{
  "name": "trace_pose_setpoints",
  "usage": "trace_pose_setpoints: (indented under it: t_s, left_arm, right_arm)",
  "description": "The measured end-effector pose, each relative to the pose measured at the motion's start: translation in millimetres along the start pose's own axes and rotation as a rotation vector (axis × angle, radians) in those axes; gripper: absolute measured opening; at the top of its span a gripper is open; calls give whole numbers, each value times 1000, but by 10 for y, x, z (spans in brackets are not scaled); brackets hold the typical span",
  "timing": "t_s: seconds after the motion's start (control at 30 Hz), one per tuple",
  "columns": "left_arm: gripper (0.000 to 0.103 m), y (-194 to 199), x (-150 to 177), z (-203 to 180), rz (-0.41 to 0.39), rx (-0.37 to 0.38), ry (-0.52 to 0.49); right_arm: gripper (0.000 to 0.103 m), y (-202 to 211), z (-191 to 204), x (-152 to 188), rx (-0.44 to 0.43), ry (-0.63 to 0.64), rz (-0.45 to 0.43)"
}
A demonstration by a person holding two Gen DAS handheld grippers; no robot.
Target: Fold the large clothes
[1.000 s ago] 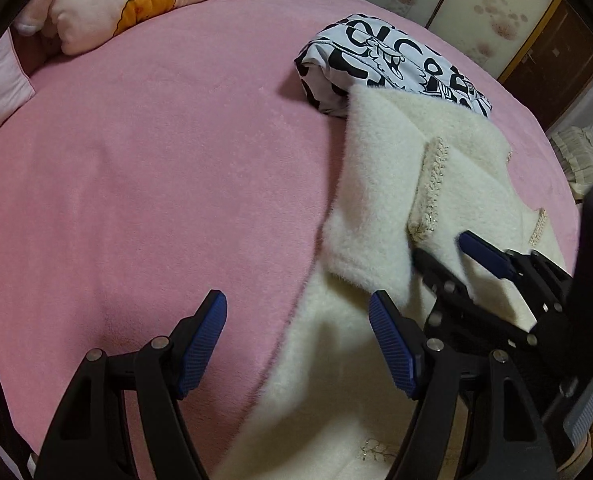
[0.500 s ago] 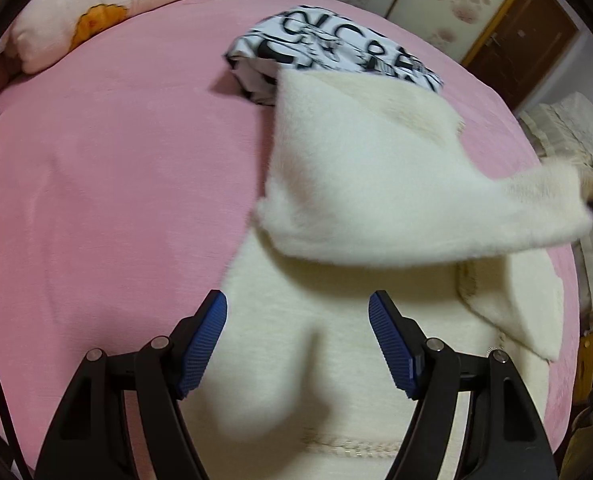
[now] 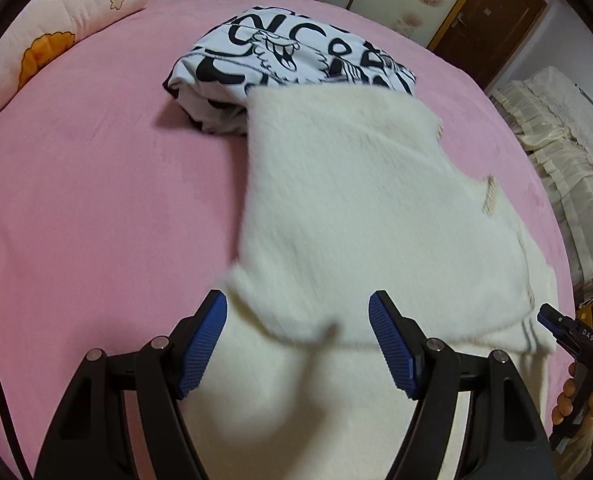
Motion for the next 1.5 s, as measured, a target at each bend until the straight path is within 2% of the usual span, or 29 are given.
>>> trace_pose_setpoints:
  t_s: [0.13, 0.27, 0.33, 0.37, 0.4, 0.43, 0.5, 0.57, 0.67, 0.73, 0.8, 0.83, 0.93, 0.97, 1.0, 1.03, 1.07, 1.13, 1.23, 1.33, 1.5]
  left_arm:
    - [72, -268, -330, 132, 62, 28, 4]
    - [72, -596, -477, 156, 156, 16, -23]
    - [72, -707, -506, 158, 180, 40, -13]
    - [68, -735, -519, 158, 176, 62, -2]
    - [44, -746, -527, 145, 171, 86, 0]
    - [33, -757, -536, 127, 176, 101, 0]
    - [15, -689, -534, 74, 155, 52, -2]
    - [13, -551, -489, -27, 95, 22, -38]
    - [13, -512, -411, -120, 47, -31, -111]
    - [15, -620, -396, -109, 72, -53, -112]
    - [22, -605, -415, -135, 74, -81, -112]
    - [23, -546, -418, -169, 67, -112, -127]
    - [40, -304, -378, -320, -7, -274, -207]
    - [50, -170, -338, -417, -51, -317, -237]
    - [62, -48, -312, -503, -94, -329, -252]
    - [67, 66, -280, -598, -132, -305, -262]
    - [73, 139, -259, -678, -152, -272, -270]
    - [76, 224, -220, -882, -170, -189, -284]
    - [76, 140, -180, -1143, -154, -106, -286]
    - [75, -101, -200, -1295, -147, -114, -287]
    - [60, -558, -358, -1405, -117, -169, -275]
  right_arm:
    - [35, -205, 100, -328, -43, 12, -4]
    - [35, -555, 117, -478, 11, 27, 44]
    - [35, -670, 124, -465, 17, 36, 59]
    - [36, -681, 150, -452, 25, 49, 47]
    - [34, -676, 171, -432, 33, 60, 37]
    - [25, -663, 175, -418, 43, 69, 36]
    - [15, -626, 189, -387, 64, 79, 39]
    - [12, -438, 203, -324, 67, 66, 4]
    - [11, -195, 247, -200, 111, 78, -68]
    - [11, -280, 254, -121, 173, 117, -69]
    - [13, -442, 258, -71, 220, 154, -43]
    - [17, -425, 270, -64, 238, 165, -52]
    - [21, -251, 444, -68, 353, 214, -109]
    - [23, -160, 514, -48, 382, 246, -144]
    - [29, -104, 613, -28, 400, 279, -176]
    - [34, -39, 671, 0, 410, 302, -200]
    - [35, 1, 805, 39, 407, 338, -232]
    - [36, 5, 1032, 88, 339, 386, -238]
    - [35, -156, 1371, 123, 198, 421, -179]
    - [36, -367, 1599, 105, 122, 426, -148]
    - [36, -815, 1712, -70, 91, 418, -102]
Point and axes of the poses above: each gripper's, at about its wrist camera, not at the fingertips, and y roughly against the way its jaws point, z to its left, x to its underside, the point moved 2 cm from there along -y, roughly the way its jaws point
